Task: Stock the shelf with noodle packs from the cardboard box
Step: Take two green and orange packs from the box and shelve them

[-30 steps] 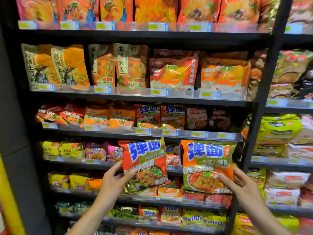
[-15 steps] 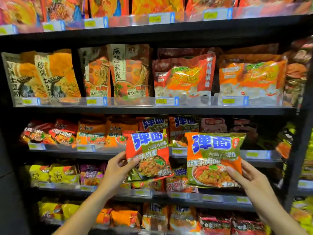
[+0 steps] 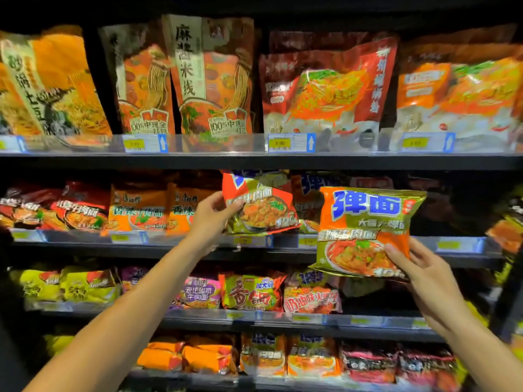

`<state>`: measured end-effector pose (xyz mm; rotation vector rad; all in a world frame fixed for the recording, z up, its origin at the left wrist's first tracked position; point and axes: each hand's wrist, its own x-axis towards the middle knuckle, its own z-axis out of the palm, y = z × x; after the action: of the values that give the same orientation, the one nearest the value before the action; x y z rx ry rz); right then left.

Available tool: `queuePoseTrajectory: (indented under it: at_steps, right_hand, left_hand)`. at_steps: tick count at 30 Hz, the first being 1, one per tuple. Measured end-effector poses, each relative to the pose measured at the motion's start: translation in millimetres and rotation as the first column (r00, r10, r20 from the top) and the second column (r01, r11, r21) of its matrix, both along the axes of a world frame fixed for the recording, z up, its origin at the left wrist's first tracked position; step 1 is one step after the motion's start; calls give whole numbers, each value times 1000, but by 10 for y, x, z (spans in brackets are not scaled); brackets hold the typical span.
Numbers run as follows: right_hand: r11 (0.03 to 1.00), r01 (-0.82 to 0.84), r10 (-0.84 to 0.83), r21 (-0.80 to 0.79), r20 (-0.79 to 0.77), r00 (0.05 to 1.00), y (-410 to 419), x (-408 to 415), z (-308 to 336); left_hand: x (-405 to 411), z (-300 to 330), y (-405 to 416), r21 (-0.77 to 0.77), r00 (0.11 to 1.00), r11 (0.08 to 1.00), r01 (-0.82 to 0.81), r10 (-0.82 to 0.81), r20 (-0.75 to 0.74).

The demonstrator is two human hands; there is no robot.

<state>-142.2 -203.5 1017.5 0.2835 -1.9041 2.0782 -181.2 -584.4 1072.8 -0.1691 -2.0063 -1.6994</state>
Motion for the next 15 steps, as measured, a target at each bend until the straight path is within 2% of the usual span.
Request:
queuePoseTrajectory:
  at_steps: [5, 7, 9, 12, 14, 15]
  right_hand:
    - [999, 25, -25, -25, -5, 1000, -56, -42, 40]
    - [999, 31, -32, -24, -7, 999, -57, -67, 67]
    - [999, 38, -38, -13, -5, 999, -57, -101, 103]
    - [999, 41, -41, -7, 6, 999, -70, -194, 198]
    - [1000, 30, -30, -9, 17, 999, -91, -311, 282]
    - [1000, 25, -24, -6, 20, 1000, -91, -389, 321]
  left_hand:
    - [-409, -78, -67, -119, 998, 991, -59, 61, 10]
    - [-511, -186, -88, -247, 990, 961, -122, 135, 38]
    - [-571, -272, -101, -411, 980, 893, -181, 201, 4]
    - [-515, -265, -99, -581, 953, 756, -302, 258, -160]
    - [-420, -220, -101, -658, 922, 647, -386, 291, -255]
    - [-368, -200, -111, -668, 912, 623, -408, 306, -272]
